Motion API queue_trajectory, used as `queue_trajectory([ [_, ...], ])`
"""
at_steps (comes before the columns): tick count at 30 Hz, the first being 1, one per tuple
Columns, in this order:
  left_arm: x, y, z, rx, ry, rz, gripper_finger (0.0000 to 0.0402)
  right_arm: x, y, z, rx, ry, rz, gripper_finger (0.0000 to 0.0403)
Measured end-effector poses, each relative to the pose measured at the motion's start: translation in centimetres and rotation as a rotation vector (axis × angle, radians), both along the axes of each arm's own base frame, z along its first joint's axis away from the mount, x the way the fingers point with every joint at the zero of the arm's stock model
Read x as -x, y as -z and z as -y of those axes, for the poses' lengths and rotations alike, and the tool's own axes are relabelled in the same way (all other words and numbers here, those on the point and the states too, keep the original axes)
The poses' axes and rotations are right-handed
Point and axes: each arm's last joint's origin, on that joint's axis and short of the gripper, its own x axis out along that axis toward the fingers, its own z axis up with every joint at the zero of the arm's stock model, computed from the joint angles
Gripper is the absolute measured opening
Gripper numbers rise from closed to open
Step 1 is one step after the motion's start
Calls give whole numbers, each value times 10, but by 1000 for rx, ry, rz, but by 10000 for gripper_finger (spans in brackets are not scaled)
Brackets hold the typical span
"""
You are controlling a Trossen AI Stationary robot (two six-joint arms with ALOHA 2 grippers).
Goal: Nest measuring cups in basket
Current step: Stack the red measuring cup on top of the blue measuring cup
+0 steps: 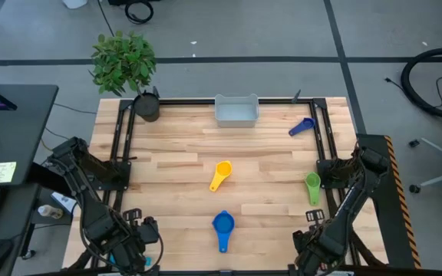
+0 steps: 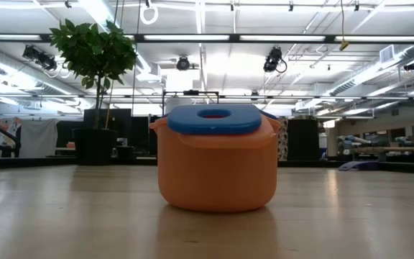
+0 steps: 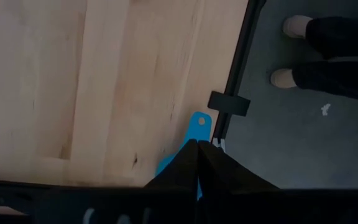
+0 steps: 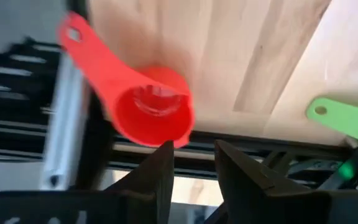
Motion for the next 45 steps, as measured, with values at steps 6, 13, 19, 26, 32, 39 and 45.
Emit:
queue_trajectory([
  [6,-1,-1,2,15,-2,14,16,13,28,14,65,-9,-109,106],
  [13,-2,-1,2,24,-45,12,16,15,39,9,-140,5,-64,86],
  [19,-2,-1,1,15,-51,26,16,15,26,11,-162,43,8,26],
  [26,-2,-1,1,4,-56,42,16,14,20,12,-177,59,55,34],
  [32,-3,-1,1,5,-58,42,16,12,21,13,-135,52,116,107],
  [39,-3,-1,1,7,-63,42,16,18,38,15,-153,46,82,153],
  [45,-3,-1,2,19,-64,50,16,26,53,19,-146,31,64,143],
])
